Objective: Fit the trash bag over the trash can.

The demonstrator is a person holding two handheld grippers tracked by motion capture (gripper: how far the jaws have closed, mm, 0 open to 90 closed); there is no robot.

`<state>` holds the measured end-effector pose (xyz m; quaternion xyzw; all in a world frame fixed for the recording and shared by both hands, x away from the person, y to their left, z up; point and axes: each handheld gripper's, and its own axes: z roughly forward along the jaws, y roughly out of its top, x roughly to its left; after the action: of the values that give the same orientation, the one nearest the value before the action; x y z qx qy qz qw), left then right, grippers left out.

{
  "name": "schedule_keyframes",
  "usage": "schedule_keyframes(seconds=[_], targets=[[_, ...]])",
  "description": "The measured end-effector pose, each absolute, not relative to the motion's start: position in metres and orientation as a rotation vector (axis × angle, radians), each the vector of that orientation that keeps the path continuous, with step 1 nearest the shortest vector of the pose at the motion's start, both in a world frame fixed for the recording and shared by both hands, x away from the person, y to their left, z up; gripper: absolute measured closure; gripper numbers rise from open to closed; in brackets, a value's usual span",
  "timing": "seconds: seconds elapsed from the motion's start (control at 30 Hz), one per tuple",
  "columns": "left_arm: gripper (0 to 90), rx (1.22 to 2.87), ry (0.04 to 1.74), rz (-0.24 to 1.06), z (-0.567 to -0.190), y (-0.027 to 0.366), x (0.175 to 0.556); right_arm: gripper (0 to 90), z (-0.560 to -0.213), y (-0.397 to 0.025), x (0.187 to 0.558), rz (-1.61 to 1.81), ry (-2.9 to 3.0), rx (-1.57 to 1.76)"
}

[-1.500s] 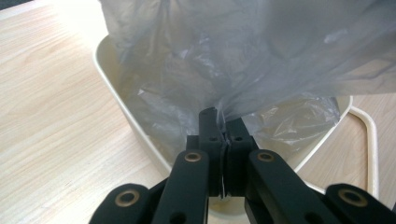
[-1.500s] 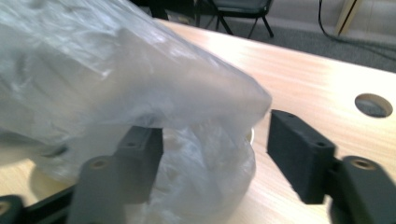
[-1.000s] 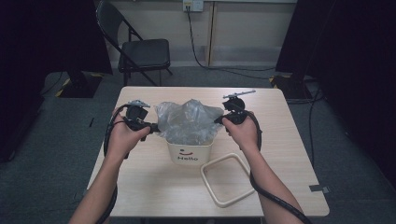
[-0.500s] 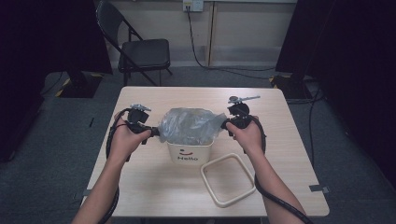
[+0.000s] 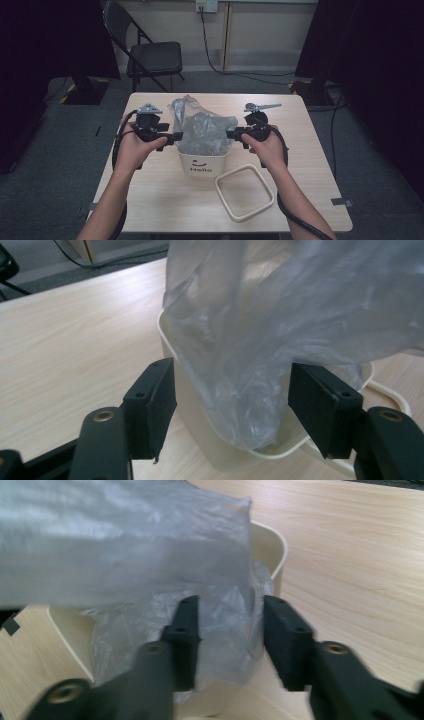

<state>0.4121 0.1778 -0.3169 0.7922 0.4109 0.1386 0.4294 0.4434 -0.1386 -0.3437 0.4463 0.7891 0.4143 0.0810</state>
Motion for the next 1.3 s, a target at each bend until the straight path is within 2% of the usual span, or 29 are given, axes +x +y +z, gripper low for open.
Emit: schedule_keyframes(seconds=[0.17,0.2,0.23,0.33,0.5,0.57,0.63,0.67,0.73,0.77,0.9,1.1,1.3], targets=[[34.4,1.945,1.022,0.357,-0.312,0.173,0.414,81.6,-0.351,-0.126,0.445,1.237,2.417,1.288],[41.2,1.949,1.027,0.342,-0.312,0.172,0.415,83.6,-0.354,-0.122,0.446,1.242,2.448,1.279],[46.1,1.943,1.035,0.326,-0.313,0.171,0.417,84.4,-0.356,-0.12,0.447,1.239,2.459,1.279],[44.3,1.952,1.038,0.374,-0.318,0.167,0.423,85.5,-0.363,-0.107,0.45,1.201,2.505,1.252],[46.1,1.917,1.071,0.362,-0.328,0.165,0.432,85.2,-0.38,-0.084,0.452,1.108,2.612,1.188],[53.4,1.915,1.078,0.342,-0.333,0.164,0.436,81.4,-0.382,-0.081,0.453,1.14,2.619,1.196],[75.5,1.929,1.114,0.276,-0.337,0.163,0.439,69.2,-0.38,-0.082,0.453,1.159,2.605,1.187],[75.8,1.933,1.121,0.271,-0.34,0.163,0.44,64.4,-0.379,-0.083,0.453,1.176,2.591,1.18],[82.0,1.975,1.137,0.283,-0.343,0.163,0.441,55.7,-0.373,-0.086,0.45,1.197,2.576,1.183],[83.5,1.982,1.14,0.281,-0.345,0.163,0.441,48.2,-0.368,-0.089,0.448,1.206,2.558,1.183],[86.4,2.026,1.159,0.256,-0.352,0.162,0.439,37.1,-0.351,-0.105,0.442,1.256,2.465,1.177],[85.3,2.006,1.175,0.239,-0.35,0.166,0.432,30.5,-0.327,-0.13,0.432,1.312,2.307,1.194],[85.2,2.018,1.163,0.246,-0.348,0.162,0.431,32.2,-0.311,-0.131,0.433,1.359,2.239,1.181]])
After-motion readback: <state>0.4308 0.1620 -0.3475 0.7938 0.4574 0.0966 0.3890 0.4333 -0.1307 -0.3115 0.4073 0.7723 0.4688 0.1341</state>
